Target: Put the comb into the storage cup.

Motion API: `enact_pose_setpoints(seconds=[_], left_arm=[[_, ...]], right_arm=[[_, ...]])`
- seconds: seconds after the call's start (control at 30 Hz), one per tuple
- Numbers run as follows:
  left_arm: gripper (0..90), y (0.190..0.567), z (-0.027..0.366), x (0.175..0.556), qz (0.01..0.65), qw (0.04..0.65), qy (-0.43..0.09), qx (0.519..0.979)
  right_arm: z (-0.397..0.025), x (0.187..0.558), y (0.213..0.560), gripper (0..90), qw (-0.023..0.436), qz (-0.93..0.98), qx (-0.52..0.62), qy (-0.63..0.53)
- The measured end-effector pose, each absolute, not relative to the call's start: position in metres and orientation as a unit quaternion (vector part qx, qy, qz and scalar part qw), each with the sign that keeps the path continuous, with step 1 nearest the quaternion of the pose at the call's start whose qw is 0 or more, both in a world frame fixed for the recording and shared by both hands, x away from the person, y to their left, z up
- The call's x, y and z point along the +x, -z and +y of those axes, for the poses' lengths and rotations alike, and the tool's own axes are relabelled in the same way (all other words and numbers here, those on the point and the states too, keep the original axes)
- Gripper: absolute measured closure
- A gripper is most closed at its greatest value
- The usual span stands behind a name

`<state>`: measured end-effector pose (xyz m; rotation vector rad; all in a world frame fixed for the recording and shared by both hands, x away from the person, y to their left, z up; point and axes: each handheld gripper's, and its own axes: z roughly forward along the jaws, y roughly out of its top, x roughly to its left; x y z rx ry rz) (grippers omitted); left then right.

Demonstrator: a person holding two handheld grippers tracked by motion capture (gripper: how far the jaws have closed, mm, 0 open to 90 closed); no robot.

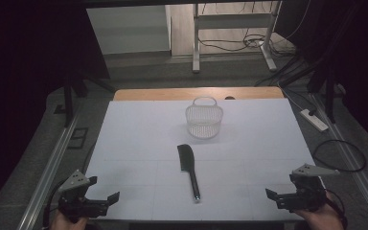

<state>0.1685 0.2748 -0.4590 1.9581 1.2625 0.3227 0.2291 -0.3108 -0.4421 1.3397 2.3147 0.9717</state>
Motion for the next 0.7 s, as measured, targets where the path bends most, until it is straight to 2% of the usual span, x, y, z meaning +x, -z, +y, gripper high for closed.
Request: enact_pose_setpoints(seconds=[0.7], left_arm=[[0.0, 0.4558, 0.2682, 0.1733, 0.486, 0.376, -0.127, 0.779]], right_arm=[[-0.3094, 0.2296, 0.4426, 0.0, 0.143, 0.81, 0.459, -0.335]])
